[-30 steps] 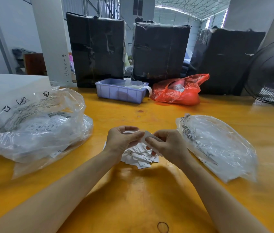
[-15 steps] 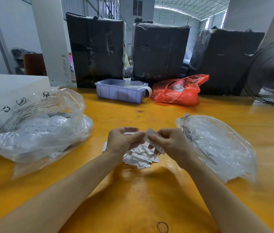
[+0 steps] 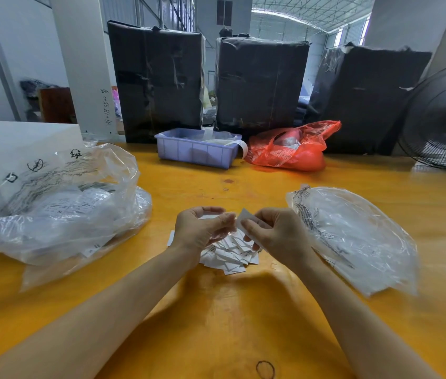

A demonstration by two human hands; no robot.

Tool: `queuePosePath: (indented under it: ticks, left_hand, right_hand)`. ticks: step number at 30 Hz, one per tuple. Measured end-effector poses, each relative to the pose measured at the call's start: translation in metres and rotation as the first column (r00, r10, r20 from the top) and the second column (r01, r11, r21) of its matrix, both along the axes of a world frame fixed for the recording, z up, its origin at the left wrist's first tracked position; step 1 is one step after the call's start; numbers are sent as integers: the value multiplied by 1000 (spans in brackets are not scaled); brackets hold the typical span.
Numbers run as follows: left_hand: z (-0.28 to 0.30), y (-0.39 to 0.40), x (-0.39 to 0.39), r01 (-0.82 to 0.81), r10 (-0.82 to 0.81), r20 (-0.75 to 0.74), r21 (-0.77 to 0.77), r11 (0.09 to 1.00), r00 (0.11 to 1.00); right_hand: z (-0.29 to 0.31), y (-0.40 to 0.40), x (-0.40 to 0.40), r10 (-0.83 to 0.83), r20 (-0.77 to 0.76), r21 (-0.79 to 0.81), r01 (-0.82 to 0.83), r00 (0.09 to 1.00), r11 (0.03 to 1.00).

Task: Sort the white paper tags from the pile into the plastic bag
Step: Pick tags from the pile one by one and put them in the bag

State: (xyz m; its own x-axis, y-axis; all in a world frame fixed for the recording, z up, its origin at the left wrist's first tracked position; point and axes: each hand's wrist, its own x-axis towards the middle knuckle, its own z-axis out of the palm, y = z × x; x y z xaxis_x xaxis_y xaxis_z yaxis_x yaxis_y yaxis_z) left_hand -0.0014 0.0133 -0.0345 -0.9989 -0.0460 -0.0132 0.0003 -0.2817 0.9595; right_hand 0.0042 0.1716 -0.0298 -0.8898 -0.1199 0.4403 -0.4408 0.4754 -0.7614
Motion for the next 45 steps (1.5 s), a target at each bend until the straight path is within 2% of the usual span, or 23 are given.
queuePosePath:
  ticks: [5, 11, 15, 20, 27, 31, 36, 40, 42, 45]
  left_hand:
    - [-2, 0, 0, 1, -1, -21, -3, 1000, 1000]
    - [-4, 2, -3, -52, 48, -60, -64, 997, 997]
    - [-6, 4, -2, -28, 17, -91, -125, 992, 996]
    - [-6, 6, 0, -98, 75, -169, -135, 986, 983]
    - [-6, 10, 2, -126, 109, -172, -91, 988, 979]
    - [-9, 10, 1, -90, 79, -154, -69, 993, 985]
    - [-12, 9, -1, -44, 27, -125, -137, 990, 992]
    - [-13, 10, -1, 17, -38, -108, -191, 981, 993]
    - [-12, 11, -1, 2, -20, -110, -163, 987, 994]
    - [-9, 8, -3, -75, 71, -104, -30, 997, 992]
  right_hand:
    - [-1, -1, 0, 34, 40, 24, -35, 999, 999]
    - [1, -2, 1, 194, 261, -160, -156, 946, 975]
    - [2, -1, 4, 231, 346, -140, -193, 909, 971]
    - [3, -1, 3, 204, 320, -133, -169, 925, 977]
    - [1, -1, 0, 155, 270, -138, -121, 950, 983]
    - [1, 0, 0, 159, 259, -137, -127, 953, 982]
    - [3, -1, 4, 212, 268, -54, -205, 940, 977]
    - [6, 1, 3, 201, 235, -10, -205, 951, 979]
    - [8, 3, 2, 193, 232, -61, -184, 953, 981]
    - [8, 4, -2, 168, 277, -232, -104, 946, 967]
